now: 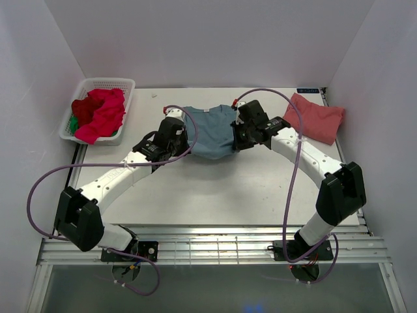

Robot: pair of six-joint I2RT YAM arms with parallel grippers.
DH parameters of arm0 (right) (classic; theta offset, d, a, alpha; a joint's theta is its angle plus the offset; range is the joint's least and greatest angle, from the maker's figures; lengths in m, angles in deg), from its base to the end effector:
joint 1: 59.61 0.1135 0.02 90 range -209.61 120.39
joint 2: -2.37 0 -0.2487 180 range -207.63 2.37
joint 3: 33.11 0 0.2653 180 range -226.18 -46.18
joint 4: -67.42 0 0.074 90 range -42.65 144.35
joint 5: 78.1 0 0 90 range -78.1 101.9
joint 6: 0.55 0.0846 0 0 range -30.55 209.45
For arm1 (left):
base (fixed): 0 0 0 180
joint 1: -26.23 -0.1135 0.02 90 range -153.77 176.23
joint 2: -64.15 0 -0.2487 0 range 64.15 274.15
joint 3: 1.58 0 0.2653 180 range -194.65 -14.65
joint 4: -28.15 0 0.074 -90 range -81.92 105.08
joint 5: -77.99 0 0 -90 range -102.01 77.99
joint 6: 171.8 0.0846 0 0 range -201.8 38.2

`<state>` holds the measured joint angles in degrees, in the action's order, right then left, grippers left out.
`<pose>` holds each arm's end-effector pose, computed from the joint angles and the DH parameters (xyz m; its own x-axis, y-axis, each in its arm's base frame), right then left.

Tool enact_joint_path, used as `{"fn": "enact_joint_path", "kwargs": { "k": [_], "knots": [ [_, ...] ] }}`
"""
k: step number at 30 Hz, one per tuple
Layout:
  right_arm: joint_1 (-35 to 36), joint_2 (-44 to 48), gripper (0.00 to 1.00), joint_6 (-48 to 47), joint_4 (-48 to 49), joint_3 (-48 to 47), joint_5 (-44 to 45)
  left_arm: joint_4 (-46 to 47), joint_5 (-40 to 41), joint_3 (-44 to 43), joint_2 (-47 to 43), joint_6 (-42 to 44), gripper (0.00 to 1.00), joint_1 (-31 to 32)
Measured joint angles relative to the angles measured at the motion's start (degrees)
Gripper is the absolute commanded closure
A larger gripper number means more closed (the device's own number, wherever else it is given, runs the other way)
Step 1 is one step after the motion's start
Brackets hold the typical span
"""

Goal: Fold and stack the t-shirts
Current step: Fold the long partially folded tshirt into a neat square

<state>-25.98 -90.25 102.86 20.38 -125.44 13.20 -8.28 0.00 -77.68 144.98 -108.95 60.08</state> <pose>0.3376 0.2222 0.2440 -0.7210 -0.2011 -0.6632 -0.3842 0.9124 0.1410 0.3111 -0.1875 0.2340 -0.6756 -0.0843 -0.7324 0.1196 0.9678 -0.2217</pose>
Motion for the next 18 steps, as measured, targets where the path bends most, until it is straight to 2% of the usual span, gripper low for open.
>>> {"fn": "enact_joint_path", "kwargs": {
  "k": [5, 11, 18],
  "knots": [
    [0.44, 2.82, 0.92, 0.48, -1.16, 2.49, -0.46, -2.05, -2.47, 3.58, -6.01, -1.66, 1.0, 0.02],
    [2.82, 11.15, 0.92, 3.04, -5.09, 6.78, -1.53, -5.66, -6.56, 7.45, -14.03, -3.48, 1.0, 0.46],
    [5.75, 16.81, 0.92, 6.99, -9.55, 10.82, -3.1, -10.56, -9.53, 9.05, -17.75, -5.33, 1.0, 1.22]
  ]
}}
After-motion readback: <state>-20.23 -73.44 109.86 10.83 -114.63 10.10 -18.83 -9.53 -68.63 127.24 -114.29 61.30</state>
